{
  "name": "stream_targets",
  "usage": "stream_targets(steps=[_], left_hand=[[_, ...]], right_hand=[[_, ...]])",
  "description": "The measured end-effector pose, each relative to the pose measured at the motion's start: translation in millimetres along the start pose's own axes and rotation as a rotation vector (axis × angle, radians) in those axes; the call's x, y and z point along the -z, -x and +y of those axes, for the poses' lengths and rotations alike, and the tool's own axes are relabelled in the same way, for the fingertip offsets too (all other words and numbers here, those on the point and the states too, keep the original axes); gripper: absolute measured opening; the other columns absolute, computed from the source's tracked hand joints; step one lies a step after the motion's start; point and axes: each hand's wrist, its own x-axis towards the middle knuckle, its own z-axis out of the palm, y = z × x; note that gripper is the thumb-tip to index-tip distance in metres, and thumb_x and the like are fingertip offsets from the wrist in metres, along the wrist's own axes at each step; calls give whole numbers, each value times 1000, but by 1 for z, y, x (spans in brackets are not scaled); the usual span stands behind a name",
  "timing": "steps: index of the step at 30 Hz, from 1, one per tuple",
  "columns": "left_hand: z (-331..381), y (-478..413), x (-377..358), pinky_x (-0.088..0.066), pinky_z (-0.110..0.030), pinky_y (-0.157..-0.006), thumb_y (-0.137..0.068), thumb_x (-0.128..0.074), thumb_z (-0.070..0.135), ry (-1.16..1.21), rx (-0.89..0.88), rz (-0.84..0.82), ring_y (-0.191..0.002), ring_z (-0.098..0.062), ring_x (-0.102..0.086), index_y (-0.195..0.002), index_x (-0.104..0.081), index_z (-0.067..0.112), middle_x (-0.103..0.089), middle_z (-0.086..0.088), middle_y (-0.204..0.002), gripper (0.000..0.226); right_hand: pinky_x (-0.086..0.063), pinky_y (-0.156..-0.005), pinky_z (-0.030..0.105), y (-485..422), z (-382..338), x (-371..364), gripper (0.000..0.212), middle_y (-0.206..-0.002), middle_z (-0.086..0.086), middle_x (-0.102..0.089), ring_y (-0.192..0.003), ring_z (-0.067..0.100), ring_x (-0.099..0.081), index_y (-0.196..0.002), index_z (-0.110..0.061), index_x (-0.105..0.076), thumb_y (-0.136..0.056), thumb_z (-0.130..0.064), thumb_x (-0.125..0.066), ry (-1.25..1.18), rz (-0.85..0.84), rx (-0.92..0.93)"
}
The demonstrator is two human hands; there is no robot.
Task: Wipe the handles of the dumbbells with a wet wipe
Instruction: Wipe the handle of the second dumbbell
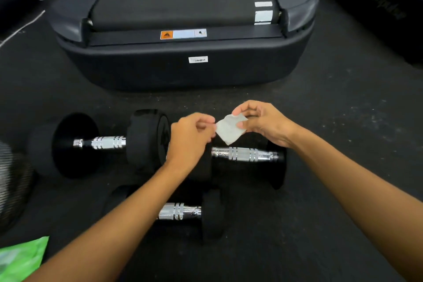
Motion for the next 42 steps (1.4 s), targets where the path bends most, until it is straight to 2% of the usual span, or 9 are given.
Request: stream_targets(steps=[5, 8, 12, 17, 23, 27, 33, 39, 42], left_hand=[[-9, -11, 2, -43, -13, -80, -92, -54, 14, -171, -273, 63, -88, -3, -58, -104, -66, 20, -66, 8, -99, 18], [-19, -19, -6, -30, -7, -86, -96, -47, 14, -291, -285, 15, -105, -4, -50, -112, -64, 18, -63, 6, -112, 24], [-33, -26, -16, -33, -23, -103, -99, -39, 17, -354, -232, -30, -123, -13, -45, -122, -58, 16, -58, 1, -125, 30], [-46, -25, -23, -35, -29, -105, -100, -36, 19, -384, -194, -49, -123, -14, -46, -126, -54, 16, -56, -1, -129, 33], [-50, -23, -25, -36, -27, -103, -99, -38, 19, -369, -229, 4, -121, -13, -48, -125, -55, 15, -58, -1, -126, 32], [-54, -23, -24, -37, -27, -101, -98, -39, 18, -363, -253, 19, -119, -14, -50, -123, -57, 14, -60, -1, -123, 31], [-55, -24, -25, -40, -29, -100, -97, -42, 17, -346, -281, 55, -115, -14, -53, -119, -60, 12, -63, -1, -119, 29], [-54, -22, -25, -39, -25, -99, -96, -44, 17, -367, -286, 60, -113, -10, -54, -114, -64, 12, -64, -1, -116, 27], [-54, -22, -25, -36, -24, -100, -96, -45, 19, -380, -298, 59, -115, -10, -53, -115, -64, 11, -64, -1, -118, 28]], right_hand=[[-49, -69, 17, -8, 5, -6, 25, -96, 10, -60, -82, 12, -56, -96, -7, -61, -81, 12, -59, 391, -108, 7], [-50, -80, 34, -8, 12, -20, 28, -110, 22, -60, -88, 18, -54, -95, -11, -61, -79, 11, -61, 447, -214, -53], [-49, -73, 23, -7, 10, -30, 28, -100, 14, -60, -83, 12, -56, -105, -6, -59, -81, 9, -60, 339, -239, -118], [-54, -71, 25, 5, 6, -20, 33, -93, 8, -63, -86, 17, -62, -105, -11, -56, -80, 10, -62, 7, -356, -266], [-49, -75, 27, -9, 31, -29, 34, -100, 7, -58, -95, 20, -58, -105, -17, -49, -82, 5, -62, 514, -80, -126], [-42, -70, 20, -16, 49, -43, 32, -109, 1, -55, -96, 12, -53, -107, -21, -47, -86, -1, -59, 566, 10, -26], [-39, -90, 26, -6, 69, -55, 14, -110, 0, -58, -105, 14, -45, -103, -15, -62, -91, -13, -55, 957, 205, 263], [-30, -104, 25, 14, 85, -62, 27, -118, 2, -61, -116, 16, -50, -116, -12, -61, -94, -24, -52, 1065, 211, 389], [-20, -110, 26, 6, 79, -55, 31, -123, 0, -60, -121, 14, -49, -121, -15, -56, -96, -30, -47, 973, 113, 232]])
